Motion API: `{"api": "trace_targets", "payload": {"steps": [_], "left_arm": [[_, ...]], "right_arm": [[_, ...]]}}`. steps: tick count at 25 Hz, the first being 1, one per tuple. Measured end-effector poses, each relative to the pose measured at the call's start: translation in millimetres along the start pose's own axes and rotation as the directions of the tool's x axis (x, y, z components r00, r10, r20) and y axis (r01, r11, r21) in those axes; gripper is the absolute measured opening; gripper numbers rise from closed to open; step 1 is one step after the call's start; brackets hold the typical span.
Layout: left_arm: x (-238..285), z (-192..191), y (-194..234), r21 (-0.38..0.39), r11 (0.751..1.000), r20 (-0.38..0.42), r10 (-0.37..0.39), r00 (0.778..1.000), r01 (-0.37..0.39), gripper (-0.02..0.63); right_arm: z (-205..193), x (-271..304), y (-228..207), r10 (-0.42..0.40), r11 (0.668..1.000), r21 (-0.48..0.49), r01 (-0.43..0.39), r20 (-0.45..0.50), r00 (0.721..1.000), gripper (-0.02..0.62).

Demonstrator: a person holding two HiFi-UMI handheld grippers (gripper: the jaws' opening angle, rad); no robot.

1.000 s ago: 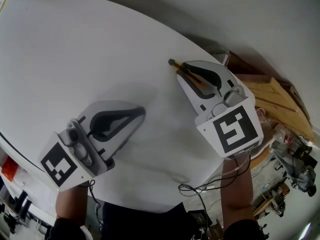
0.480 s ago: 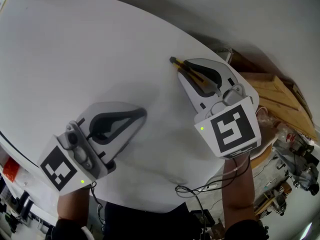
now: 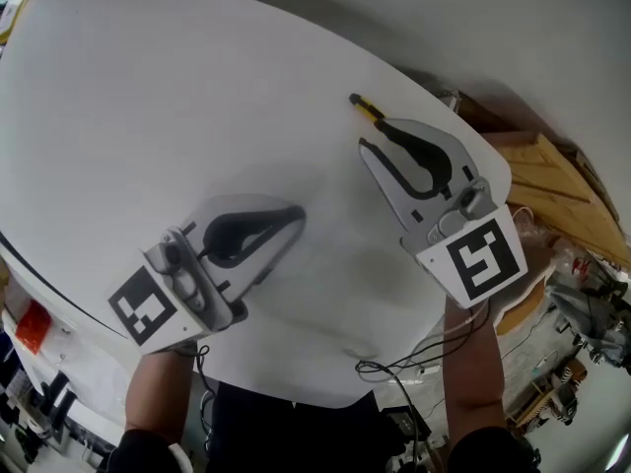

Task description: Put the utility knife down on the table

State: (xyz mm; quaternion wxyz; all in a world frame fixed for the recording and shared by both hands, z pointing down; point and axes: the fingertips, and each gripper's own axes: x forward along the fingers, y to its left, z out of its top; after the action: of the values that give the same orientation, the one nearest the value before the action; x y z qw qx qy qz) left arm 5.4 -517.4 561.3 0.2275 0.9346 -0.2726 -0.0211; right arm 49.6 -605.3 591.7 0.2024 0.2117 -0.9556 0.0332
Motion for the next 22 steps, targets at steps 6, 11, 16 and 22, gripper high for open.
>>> {"api": "trace_targets", "payload": {"steps": [6, 11, 16, 22], "left_arm": [[-26.4, 8.6, -58.3, -0.184, 0.971, 0.105, -0.133, 0.986, 0.15, 0.006], [-80.7, 16.0, -173.4, -0.189, 0.957, -0.042, -0.234, 0.971, 0.222, 0.006], [-126.1, 58.4, -286.7, -0.121, 0.956, -0.02, -0.271, 0.962, 0.267, 0.006], [-180.2, 67.5, -430.7, 0.057, 0.971, -0.02, -0.232, 0.972, 0.233, 0.005]], "right_arm": [[31.9, -116.5, 106.6, -0.109, 0.974, 0.207, 0.097, 0.047, 0.993, 0.017], [99.7, -221.5, 209.0, -0.205, 0.912, 0.377, 0.163, 0.074, 0.976, 0.011], [149.1, -295.1, 300.4, -0.199, 0.896, 0.434, 0.094, 0.202, 0.959, 0.006], [160.5, -359.0, 413.0, -0.148, 0.909, 0.415, -0.025, 0.378, 0.914, 0.005]]}}
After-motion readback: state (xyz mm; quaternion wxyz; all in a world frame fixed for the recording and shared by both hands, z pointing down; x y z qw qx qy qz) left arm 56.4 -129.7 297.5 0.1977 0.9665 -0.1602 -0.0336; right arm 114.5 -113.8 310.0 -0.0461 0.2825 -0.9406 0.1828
